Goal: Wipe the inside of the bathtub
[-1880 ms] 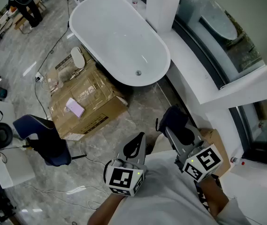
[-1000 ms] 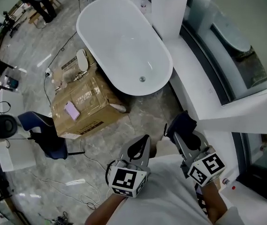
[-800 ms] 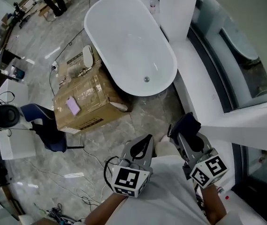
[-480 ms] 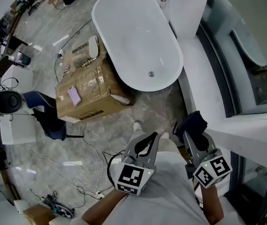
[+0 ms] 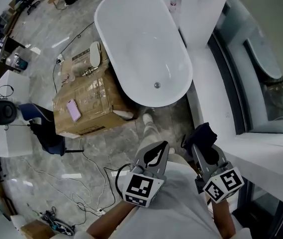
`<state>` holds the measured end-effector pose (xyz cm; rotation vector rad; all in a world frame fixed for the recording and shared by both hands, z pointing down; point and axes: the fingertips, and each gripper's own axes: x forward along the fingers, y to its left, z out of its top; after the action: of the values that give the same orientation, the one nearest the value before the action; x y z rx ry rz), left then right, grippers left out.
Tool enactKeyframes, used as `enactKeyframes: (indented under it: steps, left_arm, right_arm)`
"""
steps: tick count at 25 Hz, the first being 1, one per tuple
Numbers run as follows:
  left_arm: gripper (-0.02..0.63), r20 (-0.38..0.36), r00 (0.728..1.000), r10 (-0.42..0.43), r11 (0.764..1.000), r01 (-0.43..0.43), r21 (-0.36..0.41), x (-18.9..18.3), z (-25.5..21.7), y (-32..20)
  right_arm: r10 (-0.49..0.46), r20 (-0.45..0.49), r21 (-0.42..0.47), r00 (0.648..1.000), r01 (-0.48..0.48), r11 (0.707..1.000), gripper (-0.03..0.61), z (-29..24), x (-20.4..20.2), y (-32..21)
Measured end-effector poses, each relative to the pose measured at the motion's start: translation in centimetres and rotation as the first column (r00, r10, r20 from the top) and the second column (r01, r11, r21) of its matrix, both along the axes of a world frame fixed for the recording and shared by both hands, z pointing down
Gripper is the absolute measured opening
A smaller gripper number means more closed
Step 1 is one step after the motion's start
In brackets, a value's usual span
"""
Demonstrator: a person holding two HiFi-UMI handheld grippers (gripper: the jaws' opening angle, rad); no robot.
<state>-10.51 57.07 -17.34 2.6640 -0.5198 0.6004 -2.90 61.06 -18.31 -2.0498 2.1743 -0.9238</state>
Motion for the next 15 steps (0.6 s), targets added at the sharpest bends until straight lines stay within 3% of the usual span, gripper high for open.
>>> enactKeyframes:
  steps: [7,15]
  left_arm:
    - [-0.002,-0.041,0.999,0.005,1.000,-0.005,0.013,3.2,-1.1,-9.9]
    - [-0.002,-0.075,0.995,-0.065,0.998,0.065,0.000,2.7,-2.1,-22.3]
  right_arm:
    - [-0.040,-0.035,-0.008,0.999,0.039,0.999,0.054,-1.5,2.6,-9.4]
    - [-0.102,-0.093,-0.030,0.990,0.099,0.995,0.054,-3.5,4.3,-21.9]
